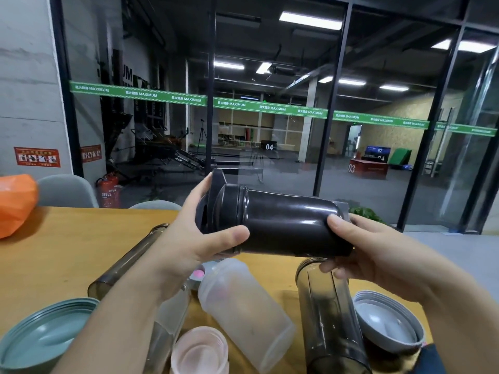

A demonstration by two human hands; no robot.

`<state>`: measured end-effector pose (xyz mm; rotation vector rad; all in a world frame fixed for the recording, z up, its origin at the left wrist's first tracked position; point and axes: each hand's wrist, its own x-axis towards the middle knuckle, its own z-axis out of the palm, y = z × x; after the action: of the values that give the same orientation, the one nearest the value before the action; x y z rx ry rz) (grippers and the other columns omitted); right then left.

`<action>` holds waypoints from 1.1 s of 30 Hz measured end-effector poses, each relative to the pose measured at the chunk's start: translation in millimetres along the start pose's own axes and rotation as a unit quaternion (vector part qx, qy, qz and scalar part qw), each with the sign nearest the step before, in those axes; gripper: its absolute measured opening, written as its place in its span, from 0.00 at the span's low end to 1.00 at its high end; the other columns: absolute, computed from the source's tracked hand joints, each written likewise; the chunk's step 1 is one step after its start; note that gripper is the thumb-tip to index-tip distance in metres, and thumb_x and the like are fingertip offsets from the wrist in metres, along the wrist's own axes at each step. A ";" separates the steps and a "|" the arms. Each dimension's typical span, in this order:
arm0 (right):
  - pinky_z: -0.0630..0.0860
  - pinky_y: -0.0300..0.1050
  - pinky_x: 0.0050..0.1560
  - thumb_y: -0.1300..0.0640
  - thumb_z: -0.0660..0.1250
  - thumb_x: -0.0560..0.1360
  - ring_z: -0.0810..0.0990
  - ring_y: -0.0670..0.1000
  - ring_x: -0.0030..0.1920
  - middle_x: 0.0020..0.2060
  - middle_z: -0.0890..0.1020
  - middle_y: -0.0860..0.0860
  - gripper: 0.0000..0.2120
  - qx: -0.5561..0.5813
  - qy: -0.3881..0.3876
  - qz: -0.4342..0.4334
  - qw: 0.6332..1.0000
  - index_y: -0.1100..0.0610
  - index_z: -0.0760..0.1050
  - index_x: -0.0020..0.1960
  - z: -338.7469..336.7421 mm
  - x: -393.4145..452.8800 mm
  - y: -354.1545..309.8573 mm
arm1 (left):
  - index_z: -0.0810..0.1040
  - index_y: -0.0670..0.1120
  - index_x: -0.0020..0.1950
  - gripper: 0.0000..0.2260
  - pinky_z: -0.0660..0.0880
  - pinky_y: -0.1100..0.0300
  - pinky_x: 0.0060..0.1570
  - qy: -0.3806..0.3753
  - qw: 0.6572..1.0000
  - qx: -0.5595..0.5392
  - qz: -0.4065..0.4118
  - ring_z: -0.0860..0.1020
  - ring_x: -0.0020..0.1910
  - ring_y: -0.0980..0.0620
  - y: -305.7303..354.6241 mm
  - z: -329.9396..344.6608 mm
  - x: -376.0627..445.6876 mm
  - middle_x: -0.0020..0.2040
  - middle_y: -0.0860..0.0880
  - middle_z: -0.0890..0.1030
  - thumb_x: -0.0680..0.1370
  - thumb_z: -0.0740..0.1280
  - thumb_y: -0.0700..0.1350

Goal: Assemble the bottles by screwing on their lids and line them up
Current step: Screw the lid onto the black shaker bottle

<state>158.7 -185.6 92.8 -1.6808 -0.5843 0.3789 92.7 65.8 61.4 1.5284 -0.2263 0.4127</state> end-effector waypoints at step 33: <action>0.81 0.51 0.38 0.43 0.75 0.61 0.83 0.51 0.43 0.50 0.79 0.51 0.23 -0.032 0.042 -0.109 0.993 0.42 0.74 0.55 -1.2 9.9 11.3 | 0.68 0.61 0.69 0.39 0.81 0.53 0.41 0.007 0.997 -0.056 -0.048 0.83 0.52 0.51 -0.1 14.3 3.5 0.58 0.54 0.82 0.60 0.78 0.51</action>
<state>169.4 -182.3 82.6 -1.6651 -0.7151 0.1333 97.5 52.0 63.2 1.4203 -0.1625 0.3291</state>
